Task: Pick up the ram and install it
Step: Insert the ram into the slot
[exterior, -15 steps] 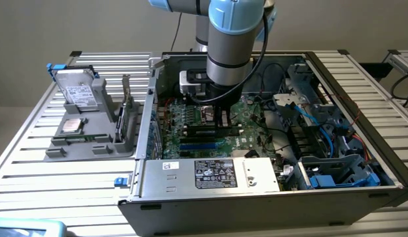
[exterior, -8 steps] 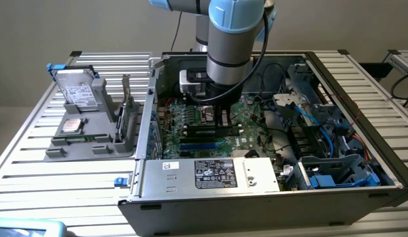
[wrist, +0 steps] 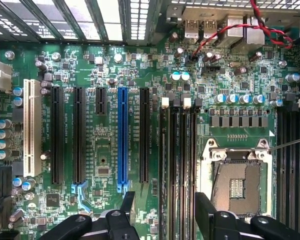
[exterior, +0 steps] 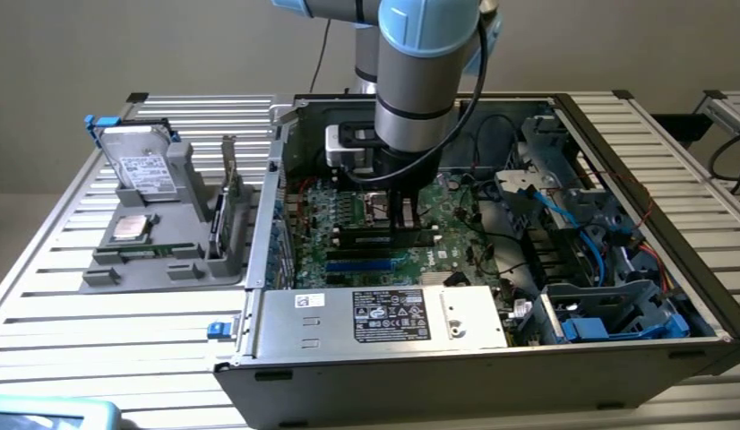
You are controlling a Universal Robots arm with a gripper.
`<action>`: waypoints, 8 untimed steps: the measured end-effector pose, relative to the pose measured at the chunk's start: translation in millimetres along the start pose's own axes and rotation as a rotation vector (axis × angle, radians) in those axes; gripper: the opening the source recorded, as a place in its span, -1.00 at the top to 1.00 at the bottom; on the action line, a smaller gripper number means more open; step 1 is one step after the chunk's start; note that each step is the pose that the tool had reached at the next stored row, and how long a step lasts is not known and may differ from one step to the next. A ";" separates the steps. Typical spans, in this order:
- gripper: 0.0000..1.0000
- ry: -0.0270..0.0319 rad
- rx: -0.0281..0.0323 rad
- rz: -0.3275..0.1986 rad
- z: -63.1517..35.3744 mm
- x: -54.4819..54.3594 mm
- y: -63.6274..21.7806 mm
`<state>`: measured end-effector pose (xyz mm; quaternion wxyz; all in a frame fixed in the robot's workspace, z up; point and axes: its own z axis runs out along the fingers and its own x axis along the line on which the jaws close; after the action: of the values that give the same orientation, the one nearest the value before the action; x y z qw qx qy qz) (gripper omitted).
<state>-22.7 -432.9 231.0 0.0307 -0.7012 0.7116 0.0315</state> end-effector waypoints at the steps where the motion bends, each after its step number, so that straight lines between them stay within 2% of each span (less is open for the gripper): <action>1: -0.18 0.0005 0.0000 0.001 -0.2 0.0 0.0; 8: -0.18 0.0017 0.0002 0.002 -12.4 -2.1 0.0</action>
<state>-22.7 -432.0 243.5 0.0302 -0.7006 0.7123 0.0309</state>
